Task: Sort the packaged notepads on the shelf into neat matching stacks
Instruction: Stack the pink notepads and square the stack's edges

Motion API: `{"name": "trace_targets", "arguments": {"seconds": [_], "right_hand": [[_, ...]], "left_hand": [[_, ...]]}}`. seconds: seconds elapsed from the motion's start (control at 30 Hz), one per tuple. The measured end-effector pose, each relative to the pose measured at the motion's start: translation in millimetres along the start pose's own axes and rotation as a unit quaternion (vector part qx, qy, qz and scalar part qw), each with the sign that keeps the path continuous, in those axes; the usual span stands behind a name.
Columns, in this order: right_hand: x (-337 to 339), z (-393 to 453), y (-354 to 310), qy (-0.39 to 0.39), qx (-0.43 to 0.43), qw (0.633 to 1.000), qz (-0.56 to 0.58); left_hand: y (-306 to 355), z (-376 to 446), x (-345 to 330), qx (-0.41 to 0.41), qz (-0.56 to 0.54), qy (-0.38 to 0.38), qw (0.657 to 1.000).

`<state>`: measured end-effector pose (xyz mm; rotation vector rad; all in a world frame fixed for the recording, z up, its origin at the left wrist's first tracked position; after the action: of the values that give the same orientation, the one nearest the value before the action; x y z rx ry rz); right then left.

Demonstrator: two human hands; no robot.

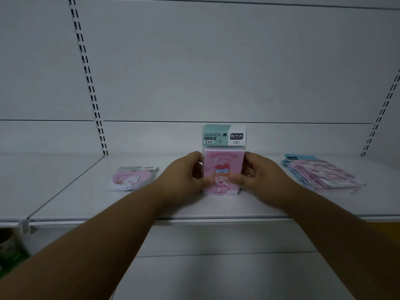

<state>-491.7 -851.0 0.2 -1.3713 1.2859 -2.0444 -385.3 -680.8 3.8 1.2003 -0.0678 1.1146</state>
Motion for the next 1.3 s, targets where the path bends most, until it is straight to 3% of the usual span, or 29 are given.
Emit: {"name": "trace_targets", "arguments": {"seconds": [0.17,0.27,0.43,0.57,0.77,0.9,1.03,1.13,1.3], "right_hand": [[4.1,7.1,-10.8,0.004,-0.030,0.999,0.036],[10.0,18.7,-24.6,-0.019,-0.118,0.988,0.096],[2.5,33.8,-22.2,-0.094,-0.283,0.946,0.131],[0.5,39.6,-15.2,-0.087,-0.315,0.945,0.032],[0.8,39.1,-10.6,-0.011,-0.262,0.963,-0.057],[9.5,11.7,-2.6,0.071,-0.111,0.967,-0.217],[8.5,-15.1,4.0,0.027,-0.026,0.958,-0.286],[3.8,-13.1,2.7,0.021,0.002,0.958,-0.288],[-1.1,-9.0,6.5,0.041,0.020,0.956,-0.289]], "left_hand": [[3.2,15.4,7.9,0.010,0.014,-0.003,1.000],[6.4,34.0,14.6,0.099,-0.093,-0.022,0.991],[-1.6,52.4,16.6,0.186,0.001,-0.113,0.976],[-11.9,54.9,8.7,0.211,0.045,-0.125,0.968],[-16.1,49.3,3.8,0.195,0.074,-0.060,0.976],[-9.3,25.7,10.4,0.143,0.107,-0.052,0.983],[0.8,-2.1,6.0,0.053,0.254,-0.122,0.958],[3.9,-3.0,-1.0,0.022,0.317,-0.106,0.942],[4.4,-3.3,-5.6,0.025,0.333,-0.080,0.939]]}}
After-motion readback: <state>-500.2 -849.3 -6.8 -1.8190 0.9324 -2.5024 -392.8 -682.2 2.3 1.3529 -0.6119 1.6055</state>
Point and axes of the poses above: each hand's wrist, its own z-axis towards the middle knuckle, its own x-axis out of the back of the hand, y = z × x, the point moved 3 cm from there along z, towards the middle knuckle, and after that the axes turned 14 degrees about -x, right-handed, at the moved point
